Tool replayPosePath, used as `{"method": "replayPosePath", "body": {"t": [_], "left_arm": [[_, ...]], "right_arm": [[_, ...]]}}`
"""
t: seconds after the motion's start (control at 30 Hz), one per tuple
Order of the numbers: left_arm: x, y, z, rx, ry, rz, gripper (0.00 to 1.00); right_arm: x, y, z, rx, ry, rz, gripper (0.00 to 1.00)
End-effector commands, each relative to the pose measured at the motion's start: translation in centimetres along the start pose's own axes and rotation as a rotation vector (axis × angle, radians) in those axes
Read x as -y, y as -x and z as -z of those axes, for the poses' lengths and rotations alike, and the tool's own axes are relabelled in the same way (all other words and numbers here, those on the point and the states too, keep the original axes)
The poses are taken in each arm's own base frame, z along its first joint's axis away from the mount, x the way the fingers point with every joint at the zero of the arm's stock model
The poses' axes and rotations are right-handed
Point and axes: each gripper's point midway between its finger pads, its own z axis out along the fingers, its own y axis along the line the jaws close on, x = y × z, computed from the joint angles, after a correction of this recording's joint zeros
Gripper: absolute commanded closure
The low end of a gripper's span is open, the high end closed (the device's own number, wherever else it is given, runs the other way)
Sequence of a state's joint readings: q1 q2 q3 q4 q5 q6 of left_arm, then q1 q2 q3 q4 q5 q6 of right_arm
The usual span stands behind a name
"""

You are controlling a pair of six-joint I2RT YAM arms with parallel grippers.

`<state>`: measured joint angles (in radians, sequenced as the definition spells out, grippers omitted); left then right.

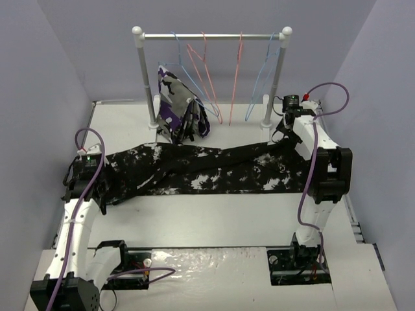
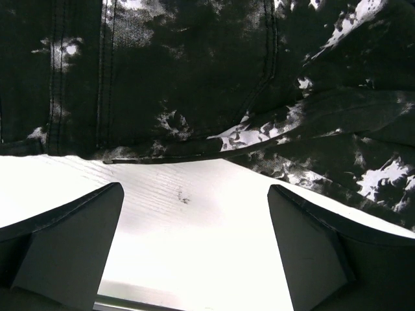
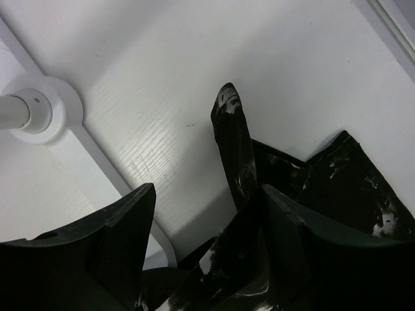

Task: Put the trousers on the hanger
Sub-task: Fold the trousers at the center of the board.

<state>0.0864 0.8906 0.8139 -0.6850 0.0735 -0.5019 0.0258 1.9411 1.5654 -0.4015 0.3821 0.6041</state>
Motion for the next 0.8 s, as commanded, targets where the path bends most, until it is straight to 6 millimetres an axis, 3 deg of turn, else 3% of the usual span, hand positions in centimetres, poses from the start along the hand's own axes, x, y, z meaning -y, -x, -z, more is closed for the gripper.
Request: {"method": "replayPosePath", "body": {"t": [0.0, 0.1, 0.27, 0.33, 0.43, 0.5, 0.63, 0.67, 0.77], "left_arm": [[0.9, 1.4, -0.2, 0.068, -0.038, -0.010, 0.08], [0.9, 1.5, -0.2, 0.072, -0.037, -0.014, 0.08], [1.1, 1.4, -0.3, 0.067, -0.047, -0.011, 0.08], [1.1, 1.4, -0.3, 0.064, -0.048, -0.011, 0.08], [1.2, 1.4, -0.4, 0.064, -0.052, -0.010, 0.08], [1.2, 1.4, -0.4, 0.063, -0.052, -0.010, 0.08], [1.0, 1.3, -0.4, 0.059, -0.041, -0.009, 0.08], [0.9, 1.3, -0.4, 0.059, -0.040, -0.010, 0.08], [0.8, 1.3, -0.3, 0.058, -0.032, -0.010, 0.08]], "right_arm": [[0.9, 2.9, 1.1, 0.073, -0.040, -0.068, 0.43], [1.7, 2.2, 0.6, 0.056, -0.065, -0.062, 0.48], [1.5, 1.6, 0.6, 0.035, -0.049, -0.053, 0.75], [1.9, 2.0, 0.3, 0.021, -0.036, -0.072, 0.78], [2.0, 2.1, 0.2, 0.009, -0.028, -0.072, 0.98], [1.9, 2.2, 0.3, 0.002, -0.020, -0.070, 1.00], [0.0, 5.6, 3.7, 0.054, 0.105, -0.107, 1.00], [-0.2, 7.5, 5.7, 0.098, 0.146, -0.129, 1.00], [1.3, 11.7, 10.5, 0.211, 0.221, -0.209, 1.00]]}}
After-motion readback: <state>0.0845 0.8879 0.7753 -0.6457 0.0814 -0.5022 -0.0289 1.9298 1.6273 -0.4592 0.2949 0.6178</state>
